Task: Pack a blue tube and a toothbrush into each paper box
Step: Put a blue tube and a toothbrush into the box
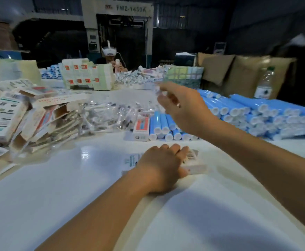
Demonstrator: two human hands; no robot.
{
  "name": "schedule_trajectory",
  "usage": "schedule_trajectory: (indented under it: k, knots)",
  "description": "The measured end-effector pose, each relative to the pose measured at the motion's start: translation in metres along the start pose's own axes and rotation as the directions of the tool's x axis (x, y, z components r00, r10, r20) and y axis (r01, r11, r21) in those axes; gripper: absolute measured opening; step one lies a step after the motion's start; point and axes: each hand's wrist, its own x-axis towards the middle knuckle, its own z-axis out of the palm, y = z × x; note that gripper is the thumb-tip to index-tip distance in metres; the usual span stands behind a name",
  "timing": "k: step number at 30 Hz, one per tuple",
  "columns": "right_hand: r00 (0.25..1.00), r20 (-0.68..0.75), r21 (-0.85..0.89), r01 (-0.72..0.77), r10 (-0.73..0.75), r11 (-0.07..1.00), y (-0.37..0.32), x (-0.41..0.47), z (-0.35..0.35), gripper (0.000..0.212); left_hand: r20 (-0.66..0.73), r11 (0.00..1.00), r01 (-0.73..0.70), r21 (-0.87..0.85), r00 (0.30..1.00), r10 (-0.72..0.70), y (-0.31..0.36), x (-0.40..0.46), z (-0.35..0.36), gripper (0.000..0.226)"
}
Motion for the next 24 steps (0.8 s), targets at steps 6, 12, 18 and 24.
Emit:
schedule_trajectory:
  k: [6,12,18,24]
  knots:
    - [0.919,0.073,-0.163,-0.372,0.388,0.914,0.081,-0.118,-0.038,0.037,-0.034,0.997,0.036,-0.067,0.999,-0.038,0.005,-0.001,-0.013,0.065]
    - [0.935,0.136,-0.116,-0.313,0.327,0.943,0.075,-0.132,-0.035,0.024,-0.052,0.992,0.115,-0.049,0.992,-0.118,0.002,-0.003,-0.014,0.066]
    - [0.951,0.133,-0.073,-0.271,0.279,0.96,0.065,-0.132,-0.03,0.014,-0.118,0.997,-0.022,-0.075,0.993,0.013,0.019,-0.007,-0.012,0.067]
    - [0.896,-0.128,0.089,-0.417,0.425,0.905,0.066,-0.129,-0.022,0.026,-0.202,0.994,-0.052,-0.099,0.979,0.031,0.024,-0.003,-0.01,0.068]
